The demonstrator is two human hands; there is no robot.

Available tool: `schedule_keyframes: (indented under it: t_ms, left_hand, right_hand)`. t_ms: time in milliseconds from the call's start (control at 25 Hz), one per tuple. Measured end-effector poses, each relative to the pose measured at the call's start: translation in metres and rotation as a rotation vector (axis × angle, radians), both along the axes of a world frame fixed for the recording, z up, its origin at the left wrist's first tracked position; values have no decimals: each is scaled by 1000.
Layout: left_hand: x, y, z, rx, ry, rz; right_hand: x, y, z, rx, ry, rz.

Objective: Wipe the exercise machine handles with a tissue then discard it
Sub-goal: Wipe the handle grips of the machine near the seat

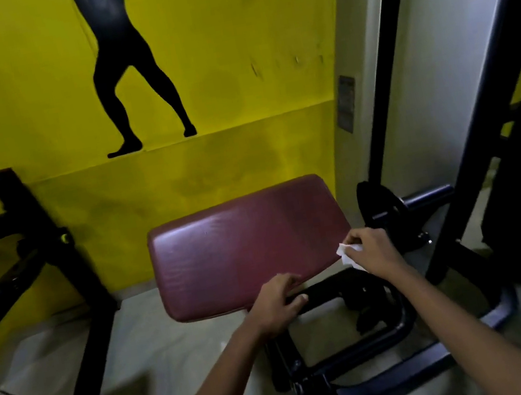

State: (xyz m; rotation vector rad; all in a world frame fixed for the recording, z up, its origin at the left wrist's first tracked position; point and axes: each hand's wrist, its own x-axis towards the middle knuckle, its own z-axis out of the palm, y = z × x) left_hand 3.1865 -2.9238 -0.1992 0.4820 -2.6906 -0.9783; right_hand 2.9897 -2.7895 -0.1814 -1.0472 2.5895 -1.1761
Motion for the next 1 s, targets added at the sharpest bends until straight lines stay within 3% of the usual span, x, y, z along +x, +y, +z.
schedule_keyframes:
  t_ms: [360,640,1000]
  left_hand:
    - [-28,-34,-55,-1,-102,-344]
    - [-56,-27,-78,40,-87,-705]
    - [-81,-24,-166,42,-181,-942]
  right_hand:
    - [36,15,-55,28,-83,-227]
    - [90,62,-68,109,-59,-705]
    - [146,96,-133,73,-121,-1037]
